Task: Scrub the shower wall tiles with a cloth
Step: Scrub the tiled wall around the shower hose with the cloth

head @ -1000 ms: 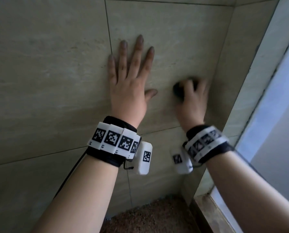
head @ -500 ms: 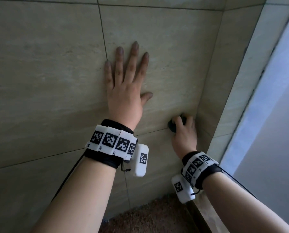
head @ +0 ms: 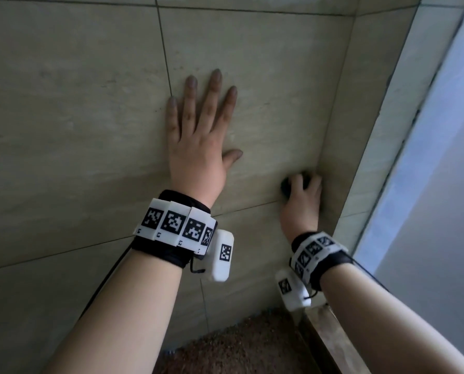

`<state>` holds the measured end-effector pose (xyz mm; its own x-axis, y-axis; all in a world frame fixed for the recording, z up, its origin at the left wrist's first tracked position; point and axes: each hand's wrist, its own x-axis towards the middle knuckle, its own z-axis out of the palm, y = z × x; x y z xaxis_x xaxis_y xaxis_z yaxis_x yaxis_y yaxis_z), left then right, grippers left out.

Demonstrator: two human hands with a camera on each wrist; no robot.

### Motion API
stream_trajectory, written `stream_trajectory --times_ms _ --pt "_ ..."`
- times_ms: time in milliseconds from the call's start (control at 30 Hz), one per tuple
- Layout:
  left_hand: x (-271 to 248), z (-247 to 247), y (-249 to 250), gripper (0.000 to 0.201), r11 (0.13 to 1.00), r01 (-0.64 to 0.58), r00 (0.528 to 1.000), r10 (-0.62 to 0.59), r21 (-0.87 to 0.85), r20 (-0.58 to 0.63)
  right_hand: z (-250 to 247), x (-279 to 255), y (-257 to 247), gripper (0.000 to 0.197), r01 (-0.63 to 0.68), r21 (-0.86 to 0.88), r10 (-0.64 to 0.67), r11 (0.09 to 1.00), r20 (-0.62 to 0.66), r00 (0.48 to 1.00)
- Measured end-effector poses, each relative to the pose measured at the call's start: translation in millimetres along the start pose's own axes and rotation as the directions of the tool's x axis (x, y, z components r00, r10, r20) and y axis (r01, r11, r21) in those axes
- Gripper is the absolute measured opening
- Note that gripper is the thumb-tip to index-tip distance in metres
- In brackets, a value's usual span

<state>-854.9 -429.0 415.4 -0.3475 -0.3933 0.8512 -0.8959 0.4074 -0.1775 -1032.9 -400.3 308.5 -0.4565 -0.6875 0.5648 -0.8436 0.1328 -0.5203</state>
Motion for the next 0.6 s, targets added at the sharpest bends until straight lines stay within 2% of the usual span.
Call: stream_trajectory --times_ms 67,133,200,300,400,500,600 --pt "-2 0 -1 0.095 1.000 -0.006 1.000 0.006 0.004 -0.005 11 -16 13 0.040 -0.049 -0.009 0.049 0.999 0.064 0.997" --pt "-3 1 -2 0.095 1.000 -0.011 1.000 0.011 0.007 -0.008 7 -12 10 0.042 -0.072 -0.004 0.072 0.997 0.057 0.996" --pt "-4 2 -4 0.095 1.000 -0.014 1.000 0.014 0.005 -0.005 -7 4 -3 0.044 -0.044 0.018 0.044 0.999 -0.006 0.999" --pt "-6 3 -8 0.094 1.000 -0.031 1.000 0.031 0.000 -0.003 -39 42 -34 0.050 0.063 0.082 -0.046 0.995 -0.190 0.981" --pt "-12 2 -14 0.090 0.999 -0.045 0.999 0.045 0.008 0.000 -58 65 -52 0.057 0.073 0.145 -0.030 0.987 -0.276 0.961" --pt "-23 0 -23 0.086 0.999 -0.029 1.000 0.029 0.020 0.003 -39 45 -41 0.057 0.037 0.120 -0.009 0.992 -0.229 0.973" --pt "-36 -4 -36 0.086 0.999 -0.006 1.000 0.005 0.047 0.006 1 8 -13 0.049 -0.136 0.137 0.152 0.981 -0.113 0.982"
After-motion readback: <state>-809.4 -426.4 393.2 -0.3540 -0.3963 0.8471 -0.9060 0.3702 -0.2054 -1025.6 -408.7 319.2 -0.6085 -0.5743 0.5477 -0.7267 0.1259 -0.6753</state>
